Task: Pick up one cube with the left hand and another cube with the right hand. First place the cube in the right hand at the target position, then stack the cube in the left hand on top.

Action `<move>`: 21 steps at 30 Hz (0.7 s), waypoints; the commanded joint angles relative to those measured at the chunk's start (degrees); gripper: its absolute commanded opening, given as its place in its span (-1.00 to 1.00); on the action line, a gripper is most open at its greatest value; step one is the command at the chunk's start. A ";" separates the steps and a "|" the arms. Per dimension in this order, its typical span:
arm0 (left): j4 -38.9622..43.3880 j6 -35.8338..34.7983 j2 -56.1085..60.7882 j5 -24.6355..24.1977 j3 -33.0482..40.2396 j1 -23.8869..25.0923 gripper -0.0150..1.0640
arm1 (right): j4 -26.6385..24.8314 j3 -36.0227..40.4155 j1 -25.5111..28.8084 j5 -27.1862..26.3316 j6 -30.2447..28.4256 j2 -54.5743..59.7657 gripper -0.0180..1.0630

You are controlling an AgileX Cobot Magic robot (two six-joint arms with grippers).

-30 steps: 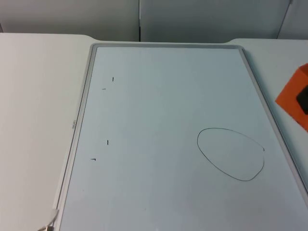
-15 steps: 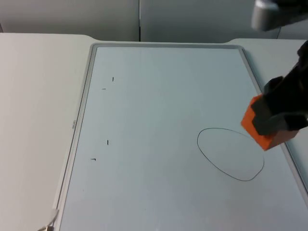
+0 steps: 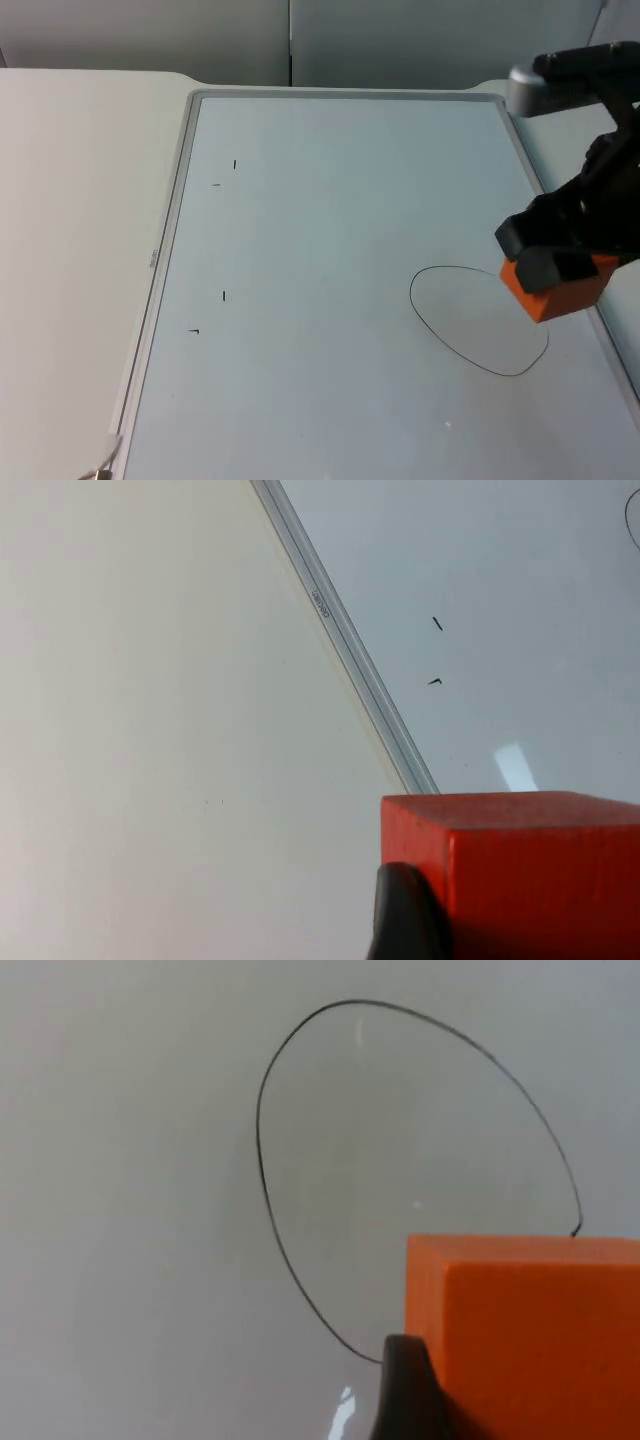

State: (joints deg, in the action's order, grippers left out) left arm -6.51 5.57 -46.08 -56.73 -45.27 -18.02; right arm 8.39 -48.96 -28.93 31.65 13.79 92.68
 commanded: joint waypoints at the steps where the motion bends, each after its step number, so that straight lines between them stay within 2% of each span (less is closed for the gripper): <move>1: -0.46 0.04 0.31 0.90 0.17 -0.40 -0.96 | -0.55 -0.72 0.27 -1.64 -0.45 2.21 -0.97; 9: -0.46 0.03 0.31 1.00 0.17 -0.40 -0.96 | -0.97 -4.99 0.27 -3.56 -0.45 11.36 -0.97; 21: -0.56 0.03 0.31 1.09 0.17 -0.40 -0.96 | -1.13 -5.96 0.27 -4.35 -0.45 16.19 -0.97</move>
State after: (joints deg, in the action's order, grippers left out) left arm -6.51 5.57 -46.08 -56.50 -45.27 -18.02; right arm 7.54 -54.67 -28.93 27.97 13.67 108.09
